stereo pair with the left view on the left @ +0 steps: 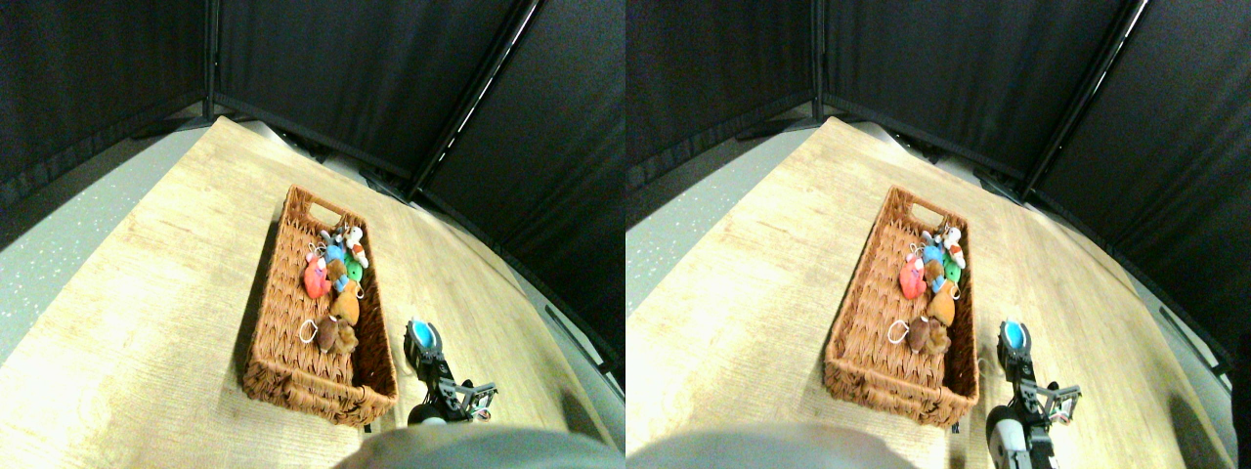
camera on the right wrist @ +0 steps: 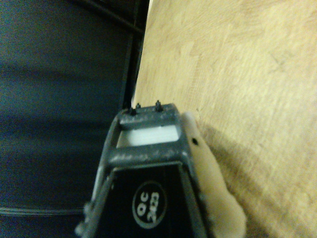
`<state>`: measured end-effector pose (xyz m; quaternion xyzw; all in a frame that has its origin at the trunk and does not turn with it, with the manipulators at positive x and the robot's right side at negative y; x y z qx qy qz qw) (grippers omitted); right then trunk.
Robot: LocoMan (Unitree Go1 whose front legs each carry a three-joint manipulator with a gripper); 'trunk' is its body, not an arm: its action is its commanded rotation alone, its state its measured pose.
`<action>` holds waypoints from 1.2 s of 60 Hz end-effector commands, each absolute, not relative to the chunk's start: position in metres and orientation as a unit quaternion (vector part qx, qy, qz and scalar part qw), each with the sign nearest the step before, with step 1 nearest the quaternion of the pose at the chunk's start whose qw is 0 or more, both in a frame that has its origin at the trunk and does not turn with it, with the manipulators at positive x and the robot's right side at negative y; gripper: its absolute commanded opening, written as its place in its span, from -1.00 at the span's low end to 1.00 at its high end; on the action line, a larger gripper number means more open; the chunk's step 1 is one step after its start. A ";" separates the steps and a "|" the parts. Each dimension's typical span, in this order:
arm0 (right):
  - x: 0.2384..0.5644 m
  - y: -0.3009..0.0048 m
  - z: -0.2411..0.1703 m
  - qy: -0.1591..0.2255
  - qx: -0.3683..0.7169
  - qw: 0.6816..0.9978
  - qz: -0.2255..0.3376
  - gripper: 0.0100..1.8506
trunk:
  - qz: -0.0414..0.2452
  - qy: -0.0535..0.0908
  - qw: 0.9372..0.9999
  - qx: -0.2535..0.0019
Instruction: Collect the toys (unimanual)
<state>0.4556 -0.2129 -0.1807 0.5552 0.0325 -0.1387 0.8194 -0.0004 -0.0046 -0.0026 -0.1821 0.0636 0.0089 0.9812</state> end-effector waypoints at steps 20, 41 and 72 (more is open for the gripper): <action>0.475 -0.180 -0.128 0.086 0.537 0.839 -0.029 -0.95 | 0.023 0.052 0.976 -0.211; 0.477 -0.155 -0.109 0.101 0.518 0.849 0.023 -0.95 | 0.049 0.040 0.972 -0.226; 0.491 -0.108 -0.123 0.153 0.550 0.819 0.057 -0.94 | 0.076 0.037 0.965 -0.249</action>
